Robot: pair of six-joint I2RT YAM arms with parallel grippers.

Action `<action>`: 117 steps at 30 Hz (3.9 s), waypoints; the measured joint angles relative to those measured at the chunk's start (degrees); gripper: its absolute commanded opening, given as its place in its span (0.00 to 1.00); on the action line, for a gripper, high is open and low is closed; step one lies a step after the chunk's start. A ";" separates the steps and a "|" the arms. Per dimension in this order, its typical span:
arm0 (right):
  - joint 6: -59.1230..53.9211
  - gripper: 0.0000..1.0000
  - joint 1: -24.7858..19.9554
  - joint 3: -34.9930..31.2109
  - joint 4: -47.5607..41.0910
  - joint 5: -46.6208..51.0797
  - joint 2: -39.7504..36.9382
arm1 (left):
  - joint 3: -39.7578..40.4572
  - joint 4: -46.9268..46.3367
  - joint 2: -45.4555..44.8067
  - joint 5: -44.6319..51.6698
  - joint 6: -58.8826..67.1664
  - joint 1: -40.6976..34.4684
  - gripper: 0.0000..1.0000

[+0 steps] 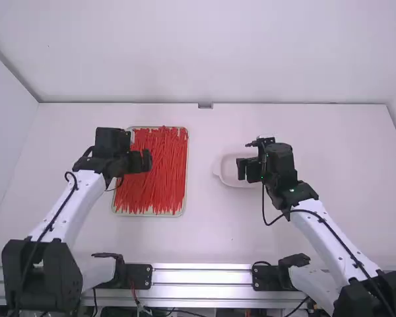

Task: Fasten the cable tie

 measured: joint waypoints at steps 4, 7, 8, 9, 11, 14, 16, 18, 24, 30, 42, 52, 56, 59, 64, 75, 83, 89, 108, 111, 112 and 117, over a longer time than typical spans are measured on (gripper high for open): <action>-0.07 0.99 0.00 0.00 -0.37 -0.02 0.00 | 5.25 -1.33 4.22 -0.02 0.63 0.00 0.99; -0.22 0.99 0.02 0.00 -0.39 -0.09 0.00 | 9.46 -2.49 7.82 -0.02 0.94 0.00 0.99; -0.20 0.99 0.00 0.00 -0.39 -0.11 0.00 | 10.91 -3.15 9.14 -0.04 1.09 0.00 0.99; -0.28 0.99 0.00 0.00 -0.39 -0.13 0.00 | 11.93 -3.54 10.08 -0.02 1.31 0.00 0.99; -0.39 0.99 0.00 0.00 -0.37 -0.09 0.00 | 15.28 -4.59 13.31 -0.04 1.95 0.00 0.99; -0.44 0.99 0.00 0.00 -0.44 -0.07 0.00 | 18.29 -4.98 16.52 -0.02 2.14 0.00 0.99; -0.39 0.99 0.02 0.00 -0.42 0.07 -0.02 | 20.96 -4.96 19.93 -0.02 2.12 0.00 0.99; -0.42 0.99 0.02 0.00 -0.44 0.02 0.00 | 22.71 -4.74 22.49 -0.42 2.12 0.00 0.99; -0.42 0.99 0.00 0.00 -0.46 0.13 0.00 | 25.92 -4.61 28.52 -2.23 2.14 0.00 0.99; -0.35 0.99 0.02 0.00 -0.48 0.11 0.00 | 26.58 -3.04 32.28 -3.98 2.12 0.04 0.99; -0.35 0.99 0.00 0.00 -0.55 0.00 0.00 | 26.58 -2.69 33.79 -8.35 3.87 0.37 0.86; -0.35 0.99 0.00 0.00 -0.61 0.22 0.00 | 26.56 -0.59 33.79 -4.20 11.26 0.35 0.55; -0.37 0.99 0.00 0.00 -0.63 0.02 0.00 | 25.18 3.17 33.79 -3.19 13.14 0.37 0.45; -0.48 0.99 0.00 0.00 -0.63 0.07 0.00 | 22.99 6.36 33.79 -2.95 13.75 0.37 0.45; -0.39 0.99 0.00 0.00 -0.61 0.04 0.00 | 19.32 9.77 33.79 -2.60 14.23 0.37 0.41; -0.37 0.99 -0.11 0.00 -0.63 -0.02 0.00 | 18.10 9.66 33.79 1.79 19.17 0.37 0.41; -0.35 0.99 -0.15 0.00 -0.63 0.13 0.00 | 18.10 9.07 33.79 1.51 19.69 0.37 0.43; -0.55 0.99 -0.15 0.00 -0.63 0.07 0.00 | 18.10 9.01 33.79 1.51 19.45 0.37 0.42; -0.37 0.99 -0.15 0.00 -0.66 0.00 0.00 | 18.10 6.62 35.19 0.90 15.96 0.35 0.42; -0.57 0.99 -0.15 -0.02 -0.63 -0.11 0.00 | 18.16 4.92 35.19 0.31 15.04 0.37 0.42; -0.42 0.99 -0.15 0.00 -0.61 -0.04 0.00 | 18.45 3.82 35.19 0.15 14.84 0.37 0.42; -0.42 0.99 -0.15 0.00 -0.61 0.04 0.00 | 21.40 1.18 35.19 0.00 14.49 0.37 0.45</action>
